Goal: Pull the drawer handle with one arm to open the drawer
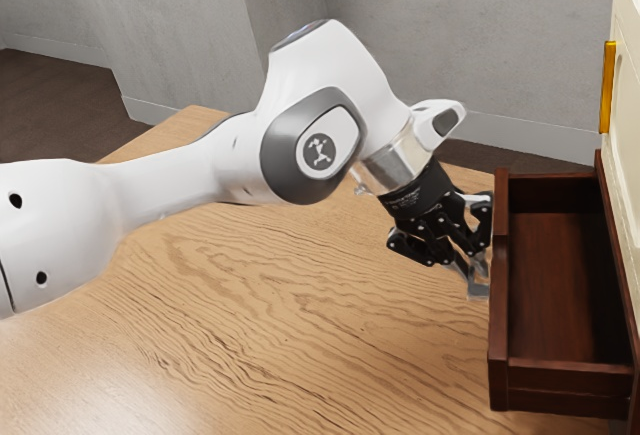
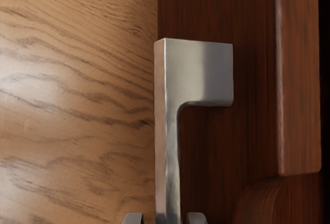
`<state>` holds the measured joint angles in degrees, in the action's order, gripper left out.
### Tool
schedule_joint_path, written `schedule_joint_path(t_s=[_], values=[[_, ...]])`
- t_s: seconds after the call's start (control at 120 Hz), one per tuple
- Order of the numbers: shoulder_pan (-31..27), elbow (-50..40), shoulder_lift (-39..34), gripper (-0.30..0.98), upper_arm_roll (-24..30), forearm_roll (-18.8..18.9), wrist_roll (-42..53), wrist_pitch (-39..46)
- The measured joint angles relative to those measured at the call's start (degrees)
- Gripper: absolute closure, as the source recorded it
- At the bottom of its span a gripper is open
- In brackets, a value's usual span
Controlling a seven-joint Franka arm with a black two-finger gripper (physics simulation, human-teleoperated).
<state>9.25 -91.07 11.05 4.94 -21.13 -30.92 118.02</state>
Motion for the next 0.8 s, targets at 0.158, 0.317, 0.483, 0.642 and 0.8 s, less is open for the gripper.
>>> schedule_joint_path(t_s=[0.158,0.317,0.483,0.642,0.8], values=[[-0.07,-1.78,-1.39,0.67,-0.59,0.03,0.05,0.01],[0.19,-3.78,-3.16,0.67,-1.39,0.12,0.03,0.00],[-0.08,-4.35,-3.56,0.67,-2.80,0.17,0.05,-0.01],[-0.01,-6.58,-5.30,0.67,-3.53,0.27,0.05,-0.01],[0.12,-8.22,-6.25,0.67,-4.50,0.32,0.04,-0.01]])
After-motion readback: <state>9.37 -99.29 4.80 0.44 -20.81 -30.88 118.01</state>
